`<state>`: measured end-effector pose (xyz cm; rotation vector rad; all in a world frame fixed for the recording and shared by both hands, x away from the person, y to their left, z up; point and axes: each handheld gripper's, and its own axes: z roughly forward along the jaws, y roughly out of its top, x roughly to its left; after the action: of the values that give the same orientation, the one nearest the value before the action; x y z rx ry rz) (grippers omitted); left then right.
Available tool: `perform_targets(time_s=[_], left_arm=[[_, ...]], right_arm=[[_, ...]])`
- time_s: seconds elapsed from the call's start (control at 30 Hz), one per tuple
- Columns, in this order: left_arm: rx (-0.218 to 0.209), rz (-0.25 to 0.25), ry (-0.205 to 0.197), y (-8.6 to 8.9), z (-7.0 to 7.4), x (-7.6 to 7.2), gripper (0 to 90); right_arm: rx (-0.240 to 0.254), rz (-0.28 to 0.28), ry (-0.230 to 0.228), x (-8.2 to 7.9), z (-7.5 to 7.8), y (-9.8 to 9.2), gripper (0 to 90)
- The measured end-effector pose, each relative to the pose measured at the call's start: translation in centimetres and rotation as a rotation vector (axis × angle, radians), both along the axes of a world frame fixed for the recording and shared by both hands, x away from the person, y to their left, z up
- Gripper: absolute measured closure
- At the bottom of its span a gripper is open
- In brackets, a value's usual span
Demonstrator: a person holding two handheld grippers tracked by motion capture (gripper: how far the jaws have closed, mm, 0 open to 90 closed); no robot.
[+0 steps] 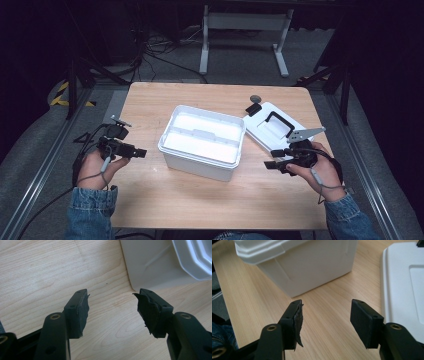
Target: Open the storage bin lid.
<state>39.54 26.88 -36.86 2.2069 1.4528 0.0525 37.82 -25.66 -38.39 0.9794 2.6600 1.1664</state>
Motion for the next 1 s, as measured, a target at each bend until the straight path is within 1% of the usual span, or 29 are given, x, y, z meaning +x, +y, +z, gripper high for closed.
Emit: perform_targets(time_s=[0.17,0.2,0.23,0.3,0.33,0.4,0.43,0.5,0.53,0.6,0.77,0.87,0.93,1.0], left_arm=[[-0.005,0.0,0.002,0.0,0.0,0.0,42.5],[-0.002,0.002,-0.004,0.1,0.0,0.0,42.5],[-0.006,0.005,0.0,0.1,0.1,0.0,42.5],[-0.006,0.006,0.0,0.1,0.0,0.0,42.5],[-0.006,0.004,0.0,0.1,0.0,0.0,42.6],[-0.008,0.005,0.0,0.1,0.0,0.1,42.6],[-0.006,0.004,-0.001,0.1,0.0,0.1,42.6],[-0.003,0.001,-0.002,0.1,0.0,0.1,42.6],[-0.001,-0.003,0.003,0.1,-0.1,0.2,42.7],[0.001,-0.003,0.002,0.0,-0.1,0.2,42.7],[0.0,0.003,0.004,0.0,-0.2,0.3,42.6],[-0.002,0.002,0.011,0.0,-0.3,0.3,42.7],[-0.001,0.001,0.009,-0.1,-0.3,0.3,42.7],[0.0,0.0,0.008,0.0,-0.4,0.3,42.7]], right_arm=[[-0.016,-0.004,-0.006,-0.1,-0.3,0.2,44.1],[-0.02,-0.002,-0.006,-0.1,-0.4,0.2,44.1],[-0.025,-0.004,-0.006,-0.1,-0.5,0.2,44.1],[-0.034,-0.002,-0.001,-0.1,-0.9,0.3,44.0],[-0.041,-0.002,-0.003,-0.1,-1.4,0.4,44.1],[-0.043,0.0,-0.002,-0.1,-1.7,0.5,44.1],[-0.047,0.002,-0.004,-0.1,-2.2,0.6,44.1],[-0.043,0.008,-0.004,0.0,-2.4,0.7,44.1],[-0.027,0.025,0.001,0.2,-3.0,1.0,44.0],[-0.024,0.025,0.002,0.3,-3.3,1.1,43.9],[-0.028,0.039,0.004,0.6,-4.7,1.6,43.6],[-0.03,0.05,0.009,0.6,-5.3,1.9,43.3],[-0.032,0.054,0.005,0.6,-5.5,2.0,43.0],[-0.033,0.066,0.013,0.6,-6.0,2.3,42.0]])
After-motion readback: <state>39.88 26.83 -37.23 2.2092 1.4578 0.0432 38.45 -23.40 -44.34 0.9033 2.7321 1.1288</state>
